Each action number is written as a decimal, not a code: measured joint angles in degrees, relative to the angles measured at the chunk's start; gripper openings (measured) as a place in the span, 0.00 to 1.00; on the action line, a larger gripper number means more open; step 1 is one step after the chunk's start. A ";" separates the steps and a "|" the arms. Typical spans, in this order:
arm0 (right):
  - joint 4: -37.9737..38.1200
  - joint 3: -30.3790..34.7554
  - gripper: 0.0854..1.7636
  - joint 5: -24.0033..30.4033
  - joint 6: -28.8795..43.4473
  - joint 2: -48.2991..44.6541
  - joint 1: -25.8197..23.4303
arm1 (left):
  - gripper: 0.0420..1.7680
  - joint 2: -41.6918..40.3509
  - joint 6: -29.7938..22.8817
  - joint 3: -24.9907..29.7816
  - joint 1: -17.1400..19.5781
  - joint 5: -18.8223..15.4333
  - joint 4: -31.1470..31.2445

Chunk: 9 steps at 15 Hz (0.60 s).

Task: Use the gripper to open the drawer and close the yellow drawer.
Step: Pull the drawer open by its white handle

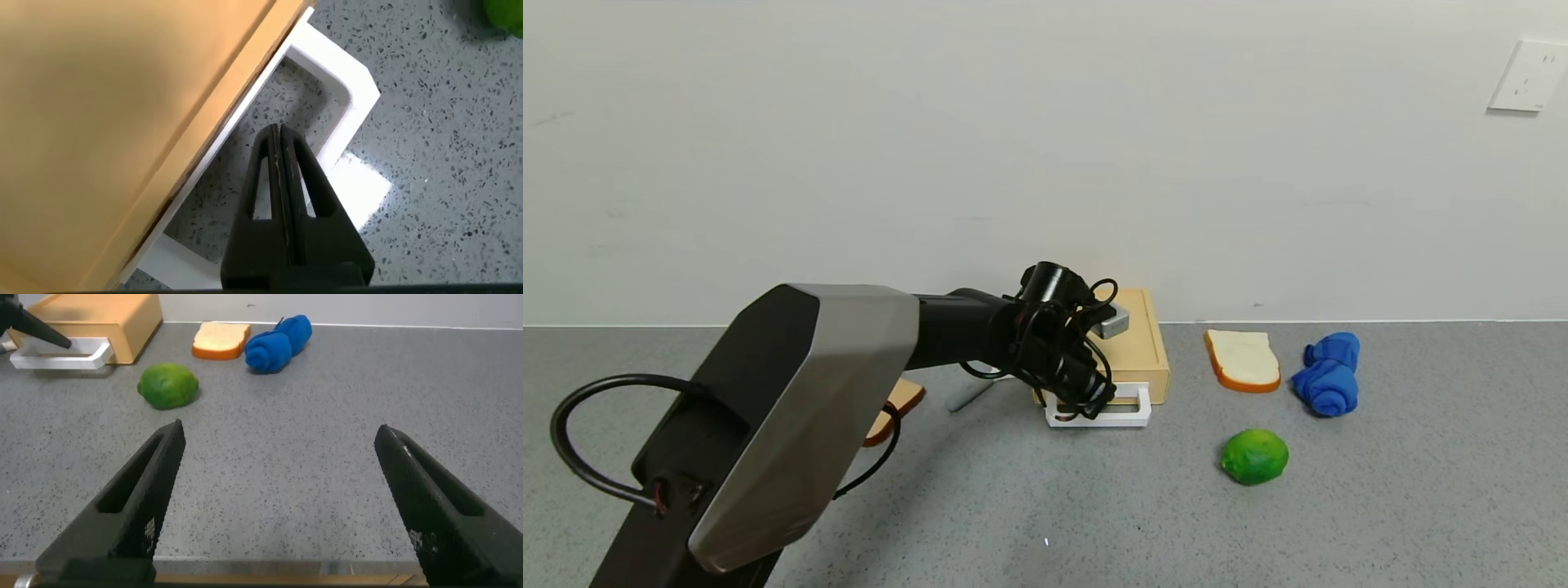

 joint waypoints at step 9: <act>0.00 0.00 0.97 0.00 0.02 0.00 0.00 | 0.04 0.89 -12.46 0.27 -1.21 8.40 -3.46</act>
